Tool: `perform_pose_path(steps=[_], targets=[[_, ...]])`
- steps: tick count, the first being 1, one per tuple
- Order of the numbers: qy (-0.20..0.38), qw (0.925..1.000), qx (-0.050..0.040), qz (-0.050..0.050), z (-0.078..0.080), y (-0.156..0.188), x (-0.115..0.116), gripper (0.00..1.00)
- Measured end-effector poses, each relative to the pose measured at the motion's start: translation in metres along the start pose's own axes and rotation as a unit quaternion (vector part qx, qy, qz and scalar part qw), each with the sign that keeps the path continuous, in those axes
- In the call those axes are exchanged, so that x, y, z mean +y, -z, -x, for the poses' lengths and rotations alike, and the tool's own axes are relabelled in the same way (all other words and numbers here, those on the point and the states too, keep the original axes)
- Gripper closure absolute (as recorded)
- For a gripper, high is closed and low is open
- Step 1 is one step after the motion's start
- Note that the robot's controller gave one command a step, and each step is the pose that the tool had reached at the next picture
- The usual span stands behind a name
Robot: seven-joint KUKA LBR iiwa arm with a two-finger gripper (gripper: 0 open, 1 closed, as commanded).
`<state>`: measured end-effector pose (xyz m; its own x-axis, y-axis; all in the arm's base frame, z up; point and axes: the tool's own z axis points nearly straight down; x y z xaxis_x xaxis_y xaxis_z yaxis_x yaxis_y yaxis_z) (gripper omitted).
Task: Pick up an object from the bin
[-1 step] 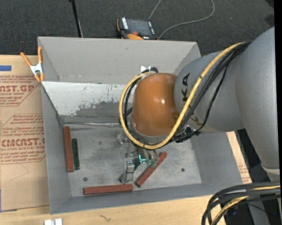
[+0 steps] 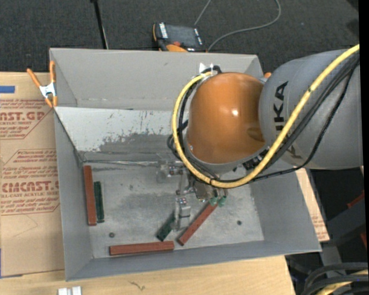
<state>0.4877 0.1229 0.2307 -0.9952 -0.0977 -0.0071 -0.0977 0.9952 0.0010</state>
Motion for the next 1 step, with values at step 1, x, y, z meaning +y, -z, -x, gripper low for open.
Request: perform_pose_path(steps=[1], targets=[[0.269, 0.9632, 0.0002, 0.001, 0.0099, 0.0716, 0.0243, 0.0]])
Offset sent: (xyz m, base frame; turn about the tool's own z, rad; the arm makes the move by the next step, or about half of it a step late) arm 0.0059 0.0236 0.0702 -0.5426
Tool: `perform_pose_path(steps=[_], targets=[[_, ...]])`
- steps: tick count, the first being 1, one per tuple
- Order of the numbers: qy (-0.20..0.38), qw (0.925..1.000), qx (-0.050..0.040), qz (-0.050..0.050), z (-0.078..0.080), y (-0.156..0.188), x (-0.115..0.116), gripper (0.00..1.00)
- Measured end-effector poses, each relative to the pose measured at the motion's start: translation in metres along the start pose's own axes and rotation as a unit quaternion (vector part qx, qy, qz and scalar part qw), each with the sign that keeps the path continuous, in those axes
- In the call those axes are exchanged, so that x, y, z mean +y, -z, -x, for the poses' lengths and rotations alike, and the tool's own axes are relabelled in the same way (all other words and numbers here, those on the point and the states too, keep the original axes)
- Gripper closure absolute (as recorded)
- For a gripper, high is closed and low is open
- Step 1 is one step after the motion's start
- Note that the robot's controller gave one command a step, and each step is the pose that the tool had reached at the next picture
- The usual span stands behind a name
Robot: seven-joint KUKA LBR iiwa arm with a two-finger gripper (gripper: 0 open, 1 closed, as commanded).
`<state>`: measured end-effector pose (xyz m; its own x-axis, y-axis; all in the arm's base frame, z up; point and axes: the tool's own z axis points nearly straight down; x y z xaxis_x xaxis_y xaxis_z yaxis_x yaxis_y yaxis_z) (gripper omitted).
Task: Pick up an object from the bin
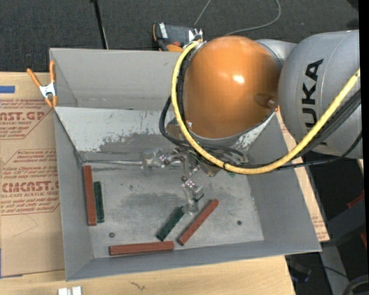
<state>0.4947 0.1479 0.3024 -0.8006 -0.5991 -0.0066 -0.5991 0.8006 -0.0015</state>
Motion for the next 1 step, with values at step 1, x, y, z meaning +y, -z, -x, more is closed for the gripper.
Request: perform_pose_path(steps=[1], targets=[[0.21, 0.9776, 0.0044, 0.004, -0.0258, -0.1763, -0.0349, 0.0]])
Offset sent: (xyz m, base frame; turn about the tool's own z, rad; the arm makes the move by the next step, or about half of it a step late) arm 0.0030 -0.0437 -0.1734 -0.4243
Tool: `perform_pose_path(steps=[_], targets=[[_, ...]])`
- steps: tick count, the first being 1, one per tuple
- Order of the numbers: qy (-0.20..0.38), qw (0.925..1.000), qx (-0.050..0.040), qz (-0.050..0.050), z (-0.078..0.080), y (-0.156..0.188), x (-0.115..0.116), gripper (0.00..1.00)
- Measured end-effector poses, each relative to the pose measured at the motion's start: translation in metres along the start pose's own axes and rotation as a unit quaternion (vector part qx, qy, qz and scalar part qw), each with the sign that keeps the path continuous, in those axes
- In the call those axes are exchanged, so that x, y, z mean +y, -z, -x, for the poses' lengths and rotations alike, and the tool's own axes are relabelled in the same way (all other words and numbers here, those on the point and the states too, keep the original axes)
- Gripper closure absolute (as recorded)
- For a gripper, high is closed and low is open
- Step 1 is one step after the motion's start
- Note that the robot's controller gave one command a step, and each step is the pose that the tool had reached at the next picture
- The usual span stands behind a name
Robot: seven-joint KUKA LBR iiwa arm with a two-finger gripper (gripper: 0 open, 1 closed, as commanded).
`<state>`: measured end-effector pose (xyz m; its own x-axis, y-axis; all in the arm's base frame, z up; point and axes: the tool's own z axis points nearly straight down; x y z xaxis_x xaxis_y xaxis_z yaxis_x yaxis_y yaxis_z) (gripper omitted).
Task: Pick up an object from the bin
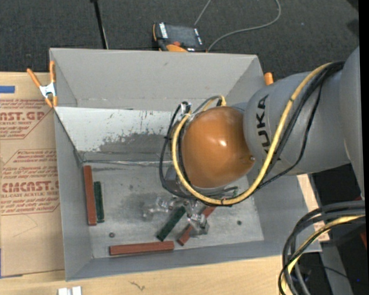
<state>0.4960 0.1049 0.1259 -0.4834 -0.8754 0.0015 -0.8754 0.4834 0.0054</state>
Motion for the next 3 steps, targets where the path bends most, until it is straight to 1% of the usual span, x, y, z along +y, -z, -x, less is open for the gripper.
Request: perform_pose_path(steps=[1, 2, 3], targets=[[0.003, 1.0, 0.0006, 0.0, -0.032, -0.059, -0.037, 0.0], [0.004, 1.0, -0.0029, -0.005, -0.028, -0.052, -0.039, 1.0], [0.011, 0.9999, -0.0034, -0.007, -0.049, 0.077, -0.09, 1.0]])
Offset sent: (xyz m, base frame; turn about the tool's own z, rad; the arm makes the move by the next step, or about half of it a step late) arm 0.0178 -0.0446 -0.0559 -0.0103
